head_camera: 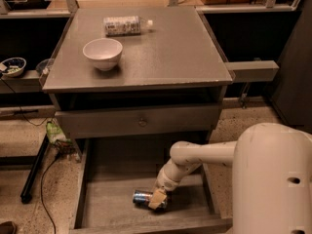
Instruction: Pick redbull can from middle drawer and place on counter
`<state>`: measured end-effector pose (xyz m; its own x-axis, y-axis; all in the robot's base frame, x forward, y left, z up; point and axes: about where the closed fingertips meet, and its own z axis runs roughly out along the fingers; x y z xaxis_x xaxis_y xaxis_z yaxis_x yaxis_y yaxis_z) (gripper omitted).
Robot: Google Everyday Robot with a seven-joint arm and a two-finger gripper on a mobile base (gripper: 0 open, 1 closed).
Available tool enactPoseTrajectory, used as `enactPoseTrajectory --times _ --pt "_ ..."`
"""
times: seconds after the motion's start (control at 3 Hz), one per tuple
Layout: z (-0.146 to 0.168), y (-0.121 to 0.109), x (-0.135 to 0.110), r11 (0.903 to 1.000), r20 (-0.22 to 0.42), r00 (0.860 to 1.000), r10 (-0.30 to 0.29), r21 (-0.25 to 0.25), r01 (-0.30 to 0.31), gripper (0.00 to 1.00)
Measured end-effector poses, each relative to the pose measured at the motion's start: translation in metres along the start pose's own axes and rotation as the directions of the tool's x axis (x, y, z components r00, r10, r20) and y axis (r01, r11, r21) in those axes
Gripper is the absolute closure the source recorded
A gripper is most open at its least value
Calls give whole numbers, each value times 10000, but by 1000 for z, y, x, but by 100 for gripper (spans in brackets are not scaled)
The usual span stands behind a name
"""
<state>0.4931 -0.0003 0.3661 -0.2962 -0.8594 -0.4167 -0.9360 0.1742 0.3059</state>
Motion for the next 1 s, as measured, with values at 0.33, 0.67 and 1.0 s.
enactPoseTrajectory --times 0.33,0.67,1.0 --pt "-16 14 -13 9994 -294 9990 -339 23 340 100" --pt "-49 32 -29 9963 -707 9951 -698 456 731 100" --pt "-86 45 -41 9905 -963 9913 -898 957 990 100"
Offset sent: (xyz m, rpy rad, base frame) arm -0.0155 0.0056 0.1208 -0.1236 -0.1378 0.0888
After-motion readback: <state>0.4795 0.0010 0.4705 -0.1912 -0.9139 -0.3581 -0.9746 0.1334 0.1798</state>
